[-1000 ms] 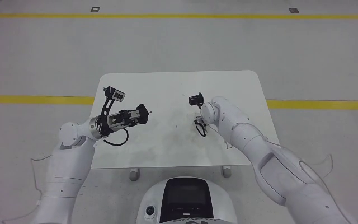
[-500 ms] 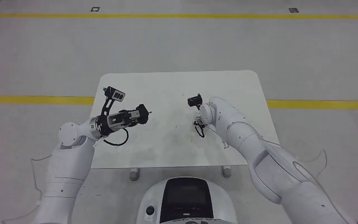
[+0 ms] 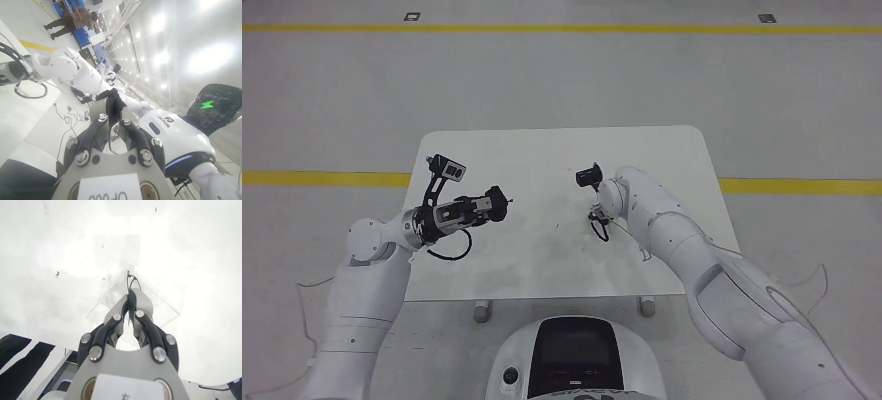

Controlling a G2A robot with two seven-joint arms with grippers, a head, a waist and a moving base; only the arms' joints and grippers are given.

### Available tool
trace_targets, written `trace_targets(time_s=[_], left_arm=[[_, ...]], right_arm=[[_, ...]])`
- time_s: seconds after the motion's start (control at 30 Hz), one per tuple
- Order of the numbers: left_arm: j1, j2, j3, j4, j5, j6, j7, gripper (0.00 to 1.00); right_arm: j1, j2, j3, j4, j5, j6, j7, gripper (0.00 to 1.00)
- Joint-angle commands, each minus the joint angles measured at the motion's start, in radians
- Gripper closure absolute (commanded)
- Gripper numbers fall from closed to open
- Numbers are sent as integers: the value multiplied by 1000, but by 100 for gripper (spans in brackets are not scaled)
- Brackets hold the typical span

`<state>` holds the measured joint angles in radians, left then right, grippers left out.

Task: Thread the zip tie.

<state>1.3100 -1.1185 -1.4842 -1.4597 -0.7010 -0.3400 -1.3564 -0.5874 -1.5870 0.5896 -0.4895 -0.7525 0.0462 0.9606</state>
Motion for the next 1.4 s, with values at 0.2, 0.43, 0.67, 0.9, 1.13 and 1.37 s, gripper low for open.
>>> trace_targets(time_s=[0.2, 0.43, 0.67, 0.9, 1.13, 1.37], left_arm=[[0, 0, 0, 0, 0, 0, 0, 100], [0, 0, 0, 0, 0, 0, 0, 100], [0, 0, 0, 0, 0, 0, 0, 100], [0, 0, 0, 0, 0, 0, 0, 100], [0, 0, 0, 0, 0, 0, 0, 100], [0, 0, 0, 0, 0, 0, 0, 100]], right_arm=[[-16, 28, 43, -50, -1, -8, 18, 100], [-52, 63, 86, -135, -21, -21, 23, 100], [-108, 108, 143, -262, -64, 13, 35, 100], [-185, 154, 211, -423, -112, 37, 57, 100], [-221, 168, 239, -480, -137, 63, 64, 100], [-212, 155, 237, -449, -111, 67, 36, 100]])
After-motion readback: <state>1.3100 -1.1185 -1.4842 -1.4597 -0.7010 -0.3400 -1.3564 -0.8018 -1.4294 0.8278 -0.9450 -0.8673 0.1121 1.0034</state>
